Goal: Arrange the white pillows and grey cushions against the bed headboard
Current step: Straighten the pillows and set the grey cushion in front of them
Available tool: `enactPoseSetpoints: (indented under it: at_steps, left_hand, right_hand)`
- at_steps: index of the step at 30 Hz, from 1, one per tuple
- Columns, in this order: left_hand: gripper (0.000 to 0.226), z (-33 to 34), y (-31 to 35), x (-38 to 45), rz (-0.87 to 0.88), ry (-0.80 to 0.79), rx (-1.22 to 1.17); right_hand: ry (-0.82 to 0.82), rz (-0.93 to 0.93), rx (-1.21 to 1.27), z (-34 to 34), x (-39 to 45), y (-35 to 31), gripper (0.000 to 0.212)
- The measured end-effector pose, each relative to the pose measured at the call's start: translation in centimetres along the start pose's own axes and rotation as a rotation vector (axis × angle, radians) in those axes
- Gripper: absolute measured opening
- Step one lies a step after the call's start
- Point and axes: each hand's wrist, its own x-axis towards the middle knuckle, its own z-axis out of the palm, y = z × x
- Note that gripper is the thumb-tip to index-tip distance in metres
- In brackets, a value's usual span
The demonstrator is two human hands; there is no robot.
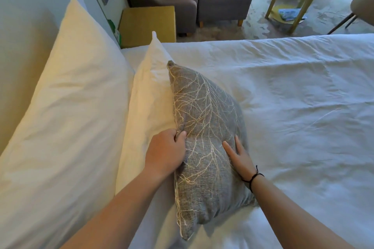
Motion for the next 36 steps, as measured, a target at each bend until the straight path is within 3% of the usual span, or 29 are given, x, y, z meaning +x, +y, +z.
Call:
enactPoseSetpoints:
  at_steps: [3,11,17,20,22,26,31,33,36]
  left_hand:
    - [0.053,-3.0,-0.1,0.8,0.026,0.112,-0.074]
    - [0.053,-10.1,-0.8,2.4,0.08,0.256,0.015]
    - [0.047,-5.3,-2.2,2.4,-0.032,0.019,0.069]
    - [0.05,-5.0,-1.8,2.3,-0.039,0.082,0.06]
    - [0.05,-5.4,-1.5,1.5,-0.036,0.101,0.051]
    - [0.047,-6.3,-3.5,-1.7,-0.11,0.075,0.106]
    - [0.071,-6.7,-8.2,-11.0,-0.206,0.05,0.198]
    - [0.082,-6.7,-9.4,-15.0,-0.305,0.013,0.114]
    - [0.07,-6.8,-10.3,-19.7,-0.368,-0.013,-0.067]
  right_hand:
    - [-0.05,0.0,0.05,3.4,0.5,-2.1,0.11]
    - [-0.198,-0.052,0.132,8.2,1.9,-8.8,0.105]
    - [-0.229,0.029,0.084,7.1,1.9,-5.6,0.097]
    - [-0.221,0.058,0.05,6.2,1.7,-6.0,0.097]
    - [-0.145,0.049,0.053,5.8,0.7,-6.6,0.087]
    - [0.016,-0.071,0.029,6.0,-2.3,-8.4,0.066]
    - [-0.028,-0.286,-0.107,7.3,-9.5,-11.7,0.086]
    - [-0.06,-0.391,-0.253,7.8,-12.2,-11.9,0.093]
    - [-0.055,-0.467,-0.476,8.6,-14.5,-12.3,0.099]
